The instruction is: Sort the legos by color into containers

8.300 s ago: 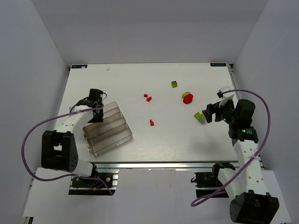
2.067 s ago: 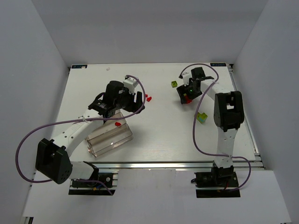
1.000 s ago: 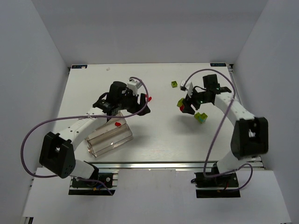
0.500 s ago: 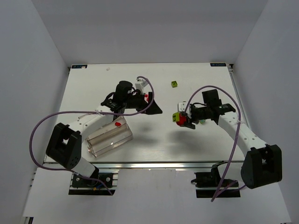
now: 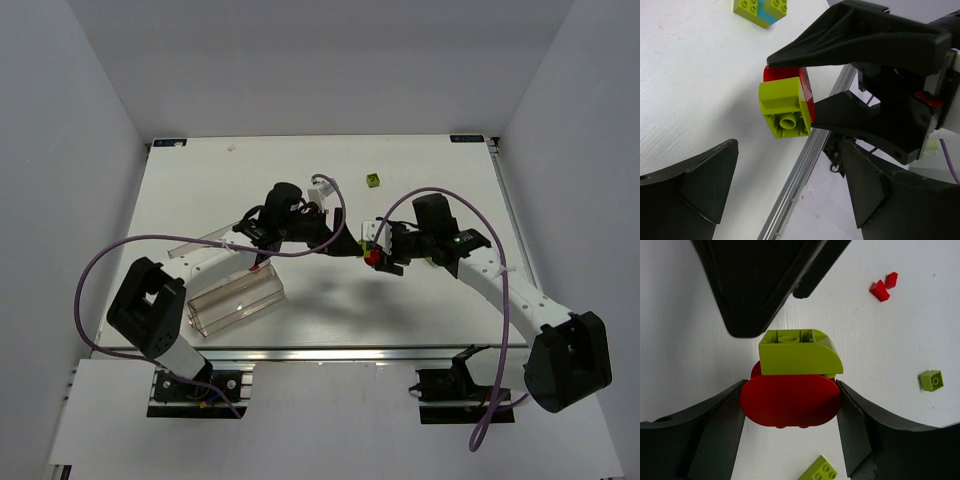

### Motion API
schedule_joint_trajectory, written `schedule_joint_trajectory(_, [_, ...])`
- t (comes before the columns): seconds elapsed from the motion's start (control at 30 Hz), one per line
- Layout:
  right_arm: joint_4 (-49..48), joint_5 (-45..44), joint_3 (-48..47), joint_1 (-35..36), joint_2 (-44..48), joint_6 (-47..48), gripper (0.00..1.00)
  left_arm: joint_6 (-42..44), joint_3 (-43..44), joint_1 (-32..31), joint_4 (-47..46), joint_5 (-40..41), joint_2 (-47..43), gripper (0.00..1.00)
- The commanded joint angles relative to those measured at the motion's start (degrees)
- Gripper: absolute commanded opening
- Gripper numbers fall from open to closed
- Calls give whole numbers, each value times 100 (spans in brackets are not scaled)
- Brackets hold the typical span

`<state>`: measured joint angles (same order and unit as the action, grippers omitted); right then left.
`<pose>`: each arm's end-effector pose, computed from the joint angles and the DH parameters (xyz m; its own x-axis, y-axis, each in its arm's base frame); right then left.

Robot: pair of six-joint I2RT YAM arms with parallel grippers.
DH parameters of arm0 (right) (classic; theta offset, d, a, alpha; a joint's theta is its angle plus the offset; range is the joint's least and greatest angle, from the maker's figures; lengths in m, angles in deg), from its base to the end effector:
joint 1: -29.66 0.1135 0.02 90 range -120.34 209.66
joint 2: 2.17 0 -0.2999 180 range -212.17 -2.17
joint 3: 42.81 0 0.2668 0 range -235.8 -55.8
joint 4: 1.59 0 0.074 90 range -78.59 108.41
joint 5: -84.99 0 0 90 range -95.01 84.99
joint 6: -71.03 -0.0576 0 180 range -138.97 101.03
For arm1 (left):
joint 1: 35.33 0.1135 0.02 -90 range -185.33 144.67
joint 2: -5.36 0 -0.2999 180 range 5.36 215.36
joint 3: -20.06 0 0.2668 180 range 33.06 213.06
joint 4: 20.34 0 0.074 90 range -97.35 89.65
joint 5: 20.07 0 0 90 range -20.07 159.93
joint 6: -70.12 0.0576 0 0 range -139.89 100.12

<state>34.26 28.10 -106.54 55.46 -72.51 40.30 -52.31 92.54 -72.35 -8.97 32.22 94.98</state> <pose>0.2333 0.1477 0.2827 0.3147 -0.6476 -0.6940 -0.8941 0.0432 -0.4457 0.2806 -0.2557 0.2777 -0.8072 0.0774 -0.5851 0.5599 0.4141 -0.7177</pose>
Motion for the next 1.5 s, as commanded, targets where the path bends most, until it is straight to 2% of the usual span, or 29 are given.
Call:
schedule_joint_trajectory(0.0, [-387,-313,-59,100,12,-328,0,-45,90,-95,13,159,11,94])
schedule_joint_trajectory(0.13, [-404,-261,-24,171,38,-407,0,-185,107,-95,-39,335,116,88])
schedule_joint_trajectory(0.33, [-395,-216,20,215,56,-433,0,-282,142,-95,-188,423,240,87])
schedule_joint_trajectory(0.87, [-597,-146,64,241,-32,-635,0,-668,151,-95,-733,-289,547,70])
schedule_joint_trajectory(0.93, [-624,-155,73,250,-32,-679,0,-712,169,-95,-751,-412,574,62])
schedule_joint_trajectory(1.07, [-668,-243,64,258,-40,-723,0,-730,169,-95,-778,-456,609,55])
schedule_joint_trajectory(1.17, [-694,-225,73,241,-41,-750,0,-765,169,-95,-830,-491,635,40])
schedule_joint_trajectory(1.23, [-712,-225,91,232,-49,-776,0,-783,177,-95,-822,-509,653,38])
schedule_joint_trajectory(1.33, [-738,-199,117,250,-23,-802,0,-800,186,-95,-830,-509,670,28])
schedule_joint_trajectory(1.37, [-738,-190,126,250,-14,-802,0,-800,195,-95,-839,-500,662,21])
schedule_joint_trajectory(1.47, [-782,-242,178,232,30,-811,0,-792,186,-95,-822,-421,627,14])
